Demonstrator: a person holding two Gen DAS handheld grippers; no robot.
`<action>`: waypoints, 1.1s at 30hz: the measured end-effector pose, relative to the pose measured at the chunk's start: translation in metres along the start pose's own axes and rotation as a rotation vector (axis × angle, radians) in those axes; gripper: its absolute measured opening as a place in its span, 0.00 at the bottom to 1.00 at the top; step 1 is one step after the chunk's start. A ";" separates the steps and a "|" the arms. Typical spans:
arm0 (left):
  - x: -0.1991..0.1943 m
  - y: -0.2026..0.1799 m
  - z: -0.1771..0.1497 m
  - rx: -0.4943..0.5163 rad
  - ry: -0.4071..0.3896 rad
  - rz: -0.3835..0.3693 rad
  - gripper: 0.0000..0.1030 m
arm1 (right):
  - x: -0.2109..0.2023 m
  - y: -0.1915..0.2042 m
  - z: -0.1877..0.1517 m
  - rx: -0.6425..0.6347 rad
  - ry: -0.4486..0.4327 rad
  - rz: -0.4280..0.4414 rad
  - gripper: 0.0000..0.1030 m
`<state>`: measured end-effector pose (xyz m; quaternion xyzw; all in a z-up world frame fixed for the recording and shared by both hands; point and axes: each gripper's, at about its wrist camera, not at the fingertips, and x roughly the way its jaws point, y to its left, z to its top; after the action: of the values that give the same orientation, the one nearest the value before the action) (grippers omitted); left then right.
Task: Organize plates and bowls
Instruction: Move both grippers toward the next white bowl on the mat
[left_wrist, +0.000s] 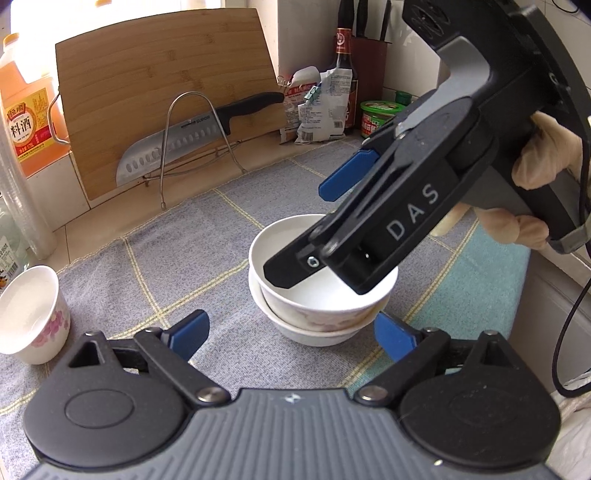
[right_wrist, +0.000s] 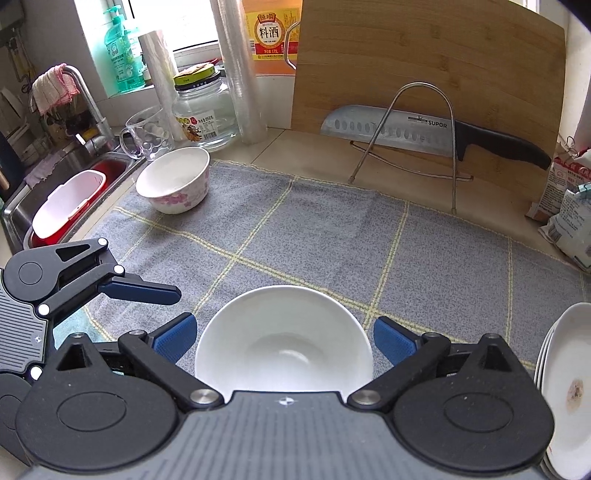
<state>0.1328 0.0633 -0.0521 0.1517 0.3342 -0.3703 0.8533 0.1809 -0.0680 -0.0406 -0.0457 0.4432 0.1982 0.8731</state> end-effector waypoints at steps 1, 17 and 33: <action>-0.003 0.004 -0.002 -0.006 -0.002 0.011 0.93 | 0.000 0.003 0.002 -0.009 -0.005 -0.006 1.00; -0.030 0.099 -0.044 -0.189 -0.029 0.356 0.93 | 0.025 0.066 0.043 -0.125 -0.010 -0.009 1.00; -0.008 0.169 -0.059 -0.221 -0.071 0.434 0.93 | 0.085 0.101 0.101 -0.132 0.026 0.042 1.00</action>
<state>0.2252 0.2122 -0.0880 0.1126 0.3023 -0.1447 0.9354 0.2636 0.0768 -0.0373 -0.0966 0.4414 0.2448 0.8579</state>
